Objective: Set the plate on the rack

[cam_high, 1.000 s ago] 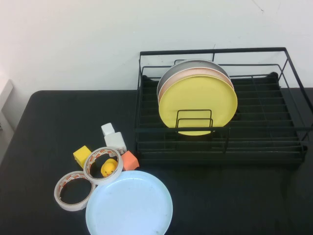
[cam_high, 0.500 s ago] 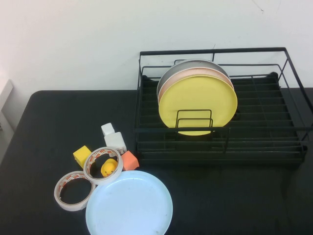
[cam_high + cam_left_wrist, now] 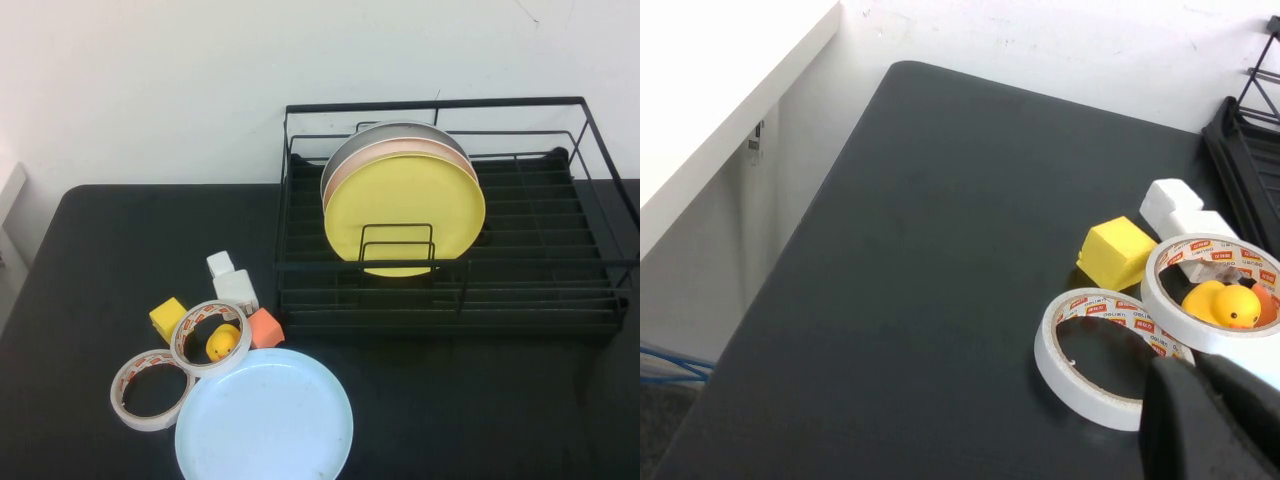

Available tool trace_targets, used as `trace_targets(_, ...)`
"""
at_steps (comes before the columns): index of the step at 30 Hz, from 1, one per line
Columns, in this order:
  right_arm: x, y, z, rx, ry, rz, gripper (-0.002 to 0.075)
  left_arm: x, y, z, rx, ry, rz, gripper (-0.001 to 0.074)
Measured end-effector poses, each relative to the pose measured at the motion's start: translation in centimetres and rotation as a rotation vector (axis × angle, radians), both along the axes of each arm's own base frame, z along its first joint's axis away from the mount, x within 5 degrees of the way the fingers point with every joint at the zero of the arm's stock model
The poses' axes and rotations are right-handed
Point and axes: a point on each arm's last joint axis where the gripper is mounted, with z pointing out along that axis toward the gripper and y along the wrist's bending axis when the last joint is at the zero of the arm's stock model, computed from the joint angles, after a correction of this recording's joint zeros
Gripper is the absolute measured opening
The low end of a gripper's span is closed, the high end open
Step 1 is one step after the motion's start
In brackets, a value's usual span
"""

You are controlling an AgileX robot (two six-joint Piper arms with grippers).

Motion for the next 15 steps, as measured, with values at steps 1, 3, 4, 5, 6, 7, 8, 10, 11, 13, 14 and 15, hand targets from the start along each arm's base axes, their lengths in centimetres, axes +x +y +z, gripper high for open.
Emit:
trace_targets(1,0.0,0.0,0.0,0.0,0.0,0.0,-0.0002,0.0,0.0,0.0,0.0,0.0,0.0,-0.0003)
trace_targets(3,0.0,0.0,0.0,0.0,0.0,0.0,-0.0002,0.0,0.0,0.1,-0.009,-0.008,-0.001,-0.0003)
trace_targets(4,0.0,0.0,0.0,0.0,0.0,0.0,-0.0002,0.0,-0.1,0.1,-0.018,-0.015,-0.002,-0.0003)
trace_targets(5,0.0,0.0,0.0,0.0,0.0,0.0,-0.0002,0.1,-0.1,0.2,-0.029,-0.023,-0.003,-0.0002)
trace_targets(6,0.0,0.0,0.0,0.0,0.0,0.0,-0.0002,0.1,-0.2,0.3,-0.051,-0.036,-0.005,-0.0002)
trace_targets(7,0.0,0.0,0.0,0.0,0.0,0.0,-0.0002,0.1,-0.3,0.4,-0.094,-0.049,-0.005,-0.0002)
trace_targets(8,0.0,0.0,0.0,0.0,0.0,0.0,-0.0002,0.1,-0.3,0.5,-0.143,-0.063,-0.003,-0.0003)
trace_targets(10,0.0,0.0,0.0,0.0,0.0,0.0,-0.0002,0.2,-0.6,1.1,-0.332,-0.118,0.006,-0.0003)
trace_targets(11,0.0,0.0,0.0,0.0,0.0,0.0,-0.0002,0.3,-0.7,1.4,-0.449,-0.143,0.013,-0.0003)
trace_targets(13,0.0,0.0,0.0,0.0,0.0,0.0,-0.0002,0.3,-0.8,1.9,-0.705,-0.177,0.033,-0.0003)
trace_targets(14,0.0,0.0,0.0,0.0,0.0,0.0,-0.0002,0.3,-0.8,2.0,-0.798,-0.183,0.04,-0.0003)
trace_targets(15,0.0,0.0,0.0,0.002,0.0,0.0,-0.0002,0.3,-0.9,2.1,-0.898,-0.184,0.046,-0.0003)
